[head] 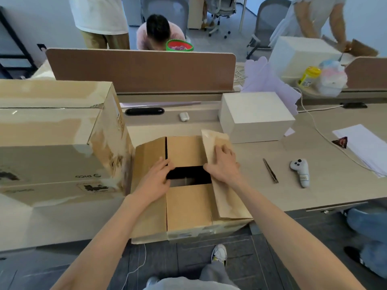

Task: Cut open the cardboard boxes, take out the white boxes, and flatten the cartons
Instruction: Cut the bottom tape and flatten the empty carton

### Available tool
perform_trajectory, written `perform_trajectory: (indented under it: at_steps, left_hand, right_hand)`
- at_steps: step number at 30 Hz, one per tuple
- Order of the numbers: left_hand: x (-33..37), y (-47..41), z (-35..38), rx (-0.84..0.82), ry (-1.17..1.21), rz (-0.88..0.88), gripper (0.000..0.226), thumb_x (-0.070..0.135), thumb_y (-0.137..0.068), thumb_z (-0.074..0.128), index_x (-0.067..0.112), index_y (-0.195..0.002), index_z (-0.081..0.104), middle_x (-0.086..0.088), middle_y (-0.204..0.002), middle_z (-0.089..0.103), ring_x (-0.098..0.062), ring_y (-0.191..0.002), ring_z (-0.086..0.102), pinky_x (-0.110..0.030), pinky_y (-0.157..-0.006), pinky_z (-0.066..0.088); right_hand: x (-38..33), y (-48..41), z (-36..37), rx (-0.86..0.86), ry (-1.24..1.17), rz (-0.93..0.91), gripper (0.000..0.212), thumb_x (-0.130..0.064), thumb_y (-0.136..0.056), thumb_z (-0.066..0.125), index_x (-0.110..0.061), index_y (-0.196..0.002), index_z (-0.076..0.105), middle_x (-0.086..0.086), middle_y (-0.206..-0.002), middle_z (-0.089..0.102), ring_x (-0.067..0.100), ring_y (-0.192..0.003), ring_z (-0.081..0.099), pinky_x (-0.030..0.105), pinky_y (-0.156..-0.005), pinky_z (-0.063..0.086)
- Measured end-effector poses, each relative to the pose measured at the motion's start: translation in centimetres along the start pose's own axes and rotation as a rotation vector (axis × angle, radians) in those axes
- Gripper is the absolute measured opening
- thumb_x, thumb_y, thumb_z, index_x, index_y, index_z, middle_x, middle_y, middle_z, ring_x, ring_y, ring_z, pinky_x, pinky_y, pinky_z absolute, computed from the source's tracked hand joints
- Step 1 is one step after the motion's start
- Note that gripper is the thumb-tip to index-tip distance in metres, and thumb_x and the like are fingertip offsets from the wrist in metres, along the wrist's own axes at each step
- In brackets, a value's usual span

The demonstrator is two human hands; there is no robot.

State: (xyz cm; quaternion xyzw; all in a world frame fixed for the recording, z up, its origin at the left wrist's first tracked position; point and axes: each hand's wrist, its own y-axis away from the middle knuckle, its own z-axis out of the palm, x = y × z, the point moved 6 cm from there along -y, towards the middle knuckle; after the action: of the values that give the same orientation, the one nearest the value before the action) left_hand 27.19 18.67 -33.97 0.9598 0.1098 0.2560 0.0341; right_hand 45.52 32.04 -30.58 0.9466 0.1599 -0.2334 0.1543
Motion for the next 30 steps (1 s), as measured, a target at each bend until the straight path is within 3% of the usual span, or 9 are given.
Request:
perform_trajectory:
  at_steps: [3,7,11,14,17,22,25,27,30]
  left_hand:
    - [-0.3,-0.6,0.0,0.031,-0.026,-0.005,0.057,0.002,-0.092,0.051,0.019,-0.145,0.040,0.002,-0.160,0.022,-0.018,-0.150,0.002,-0.032,-0.118,0.017]
    - [-0.7,-1.2,-0.4,0.040,-0.036,-0.036,0.056,0.005,-0.091,0.051,0.022,-0.143,0.040,0.006,-0.158,0.025,-0.015,-0.150,0.003,-0.034,-0.113,0.028]
    - [-0.2,-1.5,-0.8,0.105,-0.054,-0.057,0.048,0.008,-0.093,0.050,0.021,-0.139,0.044,0.007,-0.150,0.037,-0.016,-0.148,0.009,-0.036,-0.108,0.036]
    - [-0.2,-1.8,-0.7,0.139,-0.044,-0.073,0.045,0.010,-0.094,0.050,0.021,-0.138,0.045,0.007,-0.149,0.039,-0.016,-0.148,0.009,-0.033,-0.110,0.033]
    - [-0.2,-1.8,-0.4,0.153,-0.046,-0.081,0.046,0.011,-0.095,0.050,0.022,-0.139,0.045,0.008,-0.149,0.038,-0.015,-0.148,0.009,-0.031,-0.108,0.035]
    - [-0.5,-2.0,-0.3,0.157,-0.077,-0.094,0.053,0.008,-0.090,0.054,0.024,-0.140,0.044,0.007,-0.150,0.037,-0.017,-0.146,0.014,-0.038,-0.107,0.039]
    - [-0.5,-2.2,-0.8,0.192,-0.169,-0.105,0.056,0.010,-0.087,0.059,0.024,-0.139,0.044,0.005,-0.149,0.038,-0.017,-0.140,0.023,-0.042,-0.103,0.043]
    - [-0.4,-2.4,-1.4,0.229,-0.202,-0.125,0.056,0.013,-0.087,0.061,0.024,-0.140,0.044,0.006,-0.149,0.037,-0.016,-0.138,0.028,-0.043,-0.104,0.039]
    - [-0.2,-3.1,-2.0,0.261,-0.248,-0.131,0.056,0.017,-0.088,0.064,0.025,-0.140,0.045,0.007,-0.148,0.039,-0.015,-0.135,0.032,-0.041,-0.104,0.037]
  right_hand:
    - [0.7,-0.2,-2.9,0.005,-0.514,0.068,0.059,-0.022,-0.071,0.053,-0.021,-0.131,0.052,0.001,-0.122,0.059,0.020,-0.101,0.058,0.039,-0.084,0.052]
    - [3.9,-0.6,-6.9,-0.115,-0.781,0.115,0.022,-0.010,-0.062,0.050,-0.019,-0.078,0.062,0.004,-0.073,0.052,0.018,-0.064,0.046,0.028,-0.056,0.036]
    - [9.6,-1.4,-8.9,-0.127,-0.805,0.237,0.025,-0.013,-0.076,0.064,-0.019,-0.099,0.069,0.010,-0.093,0.072,0.027,-0.082,0.068,0.038,-0.075,0.056]
    - [12.8,-2.6,-8.5,-0.112,-0.604,0.290,0.035,-0.017,-0.083,0.071,-0.015,-0.117,0.065,0.009,-0.113,0.071,0.025,-0.098,0.068,0.039,-0.086,0.054]
    - [13.3,-3.7,-7.2,-0.094,-0.250,0.312,0.073,-0.023,-0.085,0.073,-0.013,-0.147,0.037,0.009,-0.144,0.048,0.027,-0.126,0.050,0.040,-0.103,0.041]
    - [8.1,-4.9,-5.2,-0.005,0.007,0.039,0.054,0.001,-0.087,0.052,-0.011,-0.140,0.048,0.007,-0.141,0.051,0.027,-0.128,0.047,0.031,-0.099,0.039]
    - [4.5,-5.9,-3.8,-0.027,-0.013,-0.193,0.057,-0.027,-0.090,0.061,-0.018,-0.144,0.044,0.004,-0.153,0.036,0.025,-0.140,0.033,0.035,-0.114,0.027]
    - [3.0,-6.5,-2.0,-0.160,0.191,-0.303,0.082,-0.055,-0.080,0.067,-0.026,-0.149,0.033,0.003,-0.160,0.018,0.026,-0.147,0.013,0.050,-0.119,0.014]
    - [2.2,-6.9,-0.1,-0.211,0.581,-0.444,0.102,-0.048,-0.076,0.073,-0.030,-0.154,0.010,0.004,-0.162,-0.004,0.025,-0.149,-0.006,0.060,-0.117,-0.002]
